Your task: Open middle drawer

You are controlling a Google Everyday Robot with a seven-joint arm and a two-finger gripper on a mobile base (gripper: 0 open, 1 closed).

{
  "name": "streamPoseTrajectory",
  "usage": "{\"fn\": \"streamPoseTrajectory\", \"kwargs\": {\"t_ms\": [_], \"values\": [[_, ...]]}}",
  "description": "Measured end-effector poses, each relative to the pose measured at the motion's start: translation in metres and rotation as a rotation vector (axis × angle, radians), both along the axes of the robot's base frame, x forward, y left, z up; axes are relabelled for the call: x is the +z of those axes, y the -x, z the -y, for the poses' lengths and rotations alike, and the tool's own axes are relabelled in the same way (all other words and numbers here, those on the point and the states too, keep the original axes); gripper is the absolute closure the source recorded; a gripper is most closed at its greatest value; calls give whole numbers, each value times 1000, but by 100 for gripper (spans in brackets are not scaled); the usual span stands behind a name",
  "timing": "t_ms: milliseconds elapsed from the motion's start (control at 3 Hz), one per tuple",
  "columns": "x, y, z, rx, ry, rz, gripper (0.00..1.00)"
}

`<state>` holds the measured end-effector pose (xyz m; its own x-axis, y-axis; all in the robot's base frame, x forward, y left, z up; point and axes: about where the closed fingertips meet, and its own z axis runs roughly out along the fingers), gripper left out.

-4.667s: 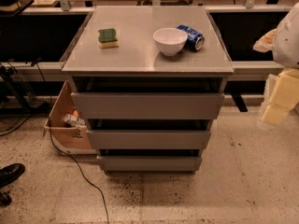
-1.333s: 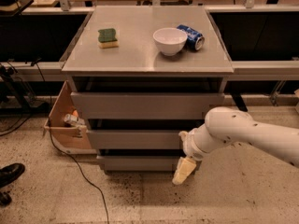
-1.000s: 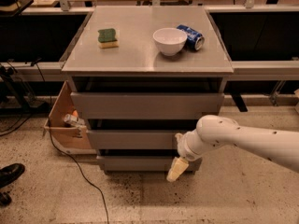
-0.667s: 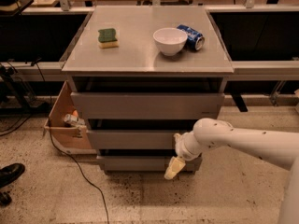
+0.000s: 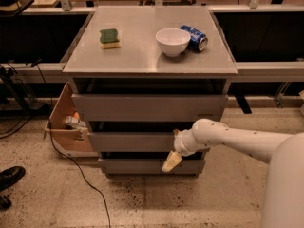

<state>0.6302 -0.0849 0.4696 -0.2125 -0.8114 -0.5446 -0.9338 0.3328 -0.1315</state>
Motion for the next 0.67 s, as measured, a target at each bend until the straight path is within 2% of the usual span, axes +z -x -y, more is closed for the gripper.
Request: {"fn": "streamPoseTrajectory", "kwargs": {"t_ms": [333,667], "values": [[-6,-25,-9,0,-12,33,0],[-21,-41,-15,-2,-18,44,0]]}}
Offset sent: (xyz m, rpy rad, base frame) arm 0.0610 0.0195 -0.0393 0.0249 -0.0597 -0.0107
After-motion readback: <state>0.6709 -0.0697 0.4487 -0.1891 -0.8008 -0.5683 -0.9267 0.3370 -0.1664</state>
